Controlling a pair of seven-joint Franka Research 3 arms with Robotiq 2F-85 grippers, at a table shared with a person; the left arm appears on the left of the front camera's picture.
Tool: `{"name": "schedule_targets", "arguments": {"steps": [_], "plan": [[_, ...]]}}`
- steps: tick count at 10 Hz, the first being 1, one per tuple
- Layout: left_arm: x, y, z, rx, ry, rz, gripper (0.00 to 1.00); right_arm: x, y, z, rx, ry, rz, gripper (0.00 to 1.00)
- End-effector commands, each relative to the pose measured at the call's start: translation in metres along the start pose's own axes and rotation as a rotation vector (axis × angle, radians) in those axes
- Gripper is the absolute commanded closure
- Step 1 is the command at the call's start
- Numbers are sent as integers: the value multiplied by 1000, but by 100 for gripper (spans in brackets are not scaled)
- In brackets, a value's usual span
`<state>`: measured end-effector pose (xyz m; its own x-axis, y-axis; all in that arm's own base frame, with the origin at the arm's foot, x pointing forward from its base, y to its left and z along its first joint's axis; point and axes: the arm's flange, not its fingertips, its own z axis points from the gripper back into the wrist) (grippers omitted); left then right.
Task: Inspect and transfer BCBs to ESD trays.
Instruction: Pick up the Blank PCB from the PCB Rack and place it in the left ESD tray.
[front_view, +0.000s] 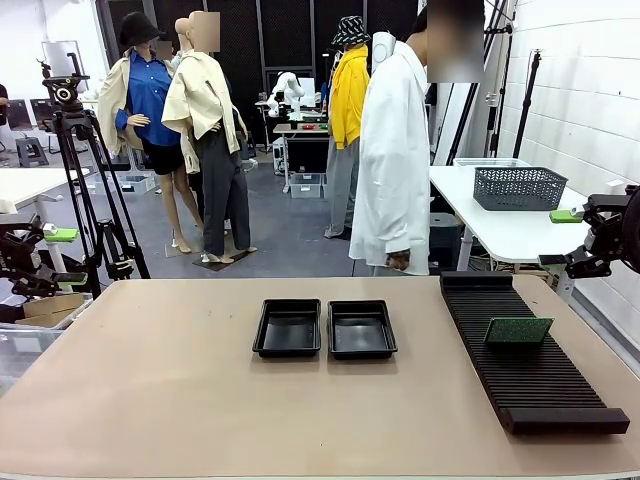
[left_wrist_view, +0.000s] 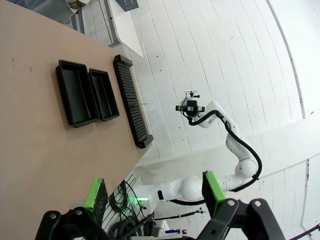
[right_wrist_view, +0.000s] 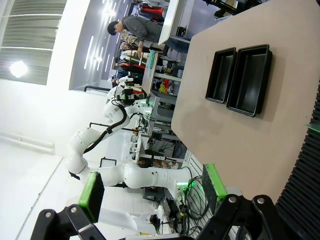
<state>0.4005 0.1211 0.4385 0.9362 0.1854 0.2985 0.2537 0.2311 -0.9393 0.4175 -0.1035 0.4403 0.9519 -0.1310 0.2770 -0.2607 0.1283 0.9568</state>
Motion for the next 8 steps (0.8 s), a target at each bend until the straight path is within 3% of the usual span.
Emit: {"name": "schedule_targets", "arguments": {"steps": [1,5,8], "plan": [[0,1,2,6,1,0,0,-2,-3,-1,-3,-4,6,0],[0,1,2,6,1,0,0,0,0,0,0,0,0,0],[0,1,2,6,1,0,0,28,4,1,-173,127,48,0]]}}
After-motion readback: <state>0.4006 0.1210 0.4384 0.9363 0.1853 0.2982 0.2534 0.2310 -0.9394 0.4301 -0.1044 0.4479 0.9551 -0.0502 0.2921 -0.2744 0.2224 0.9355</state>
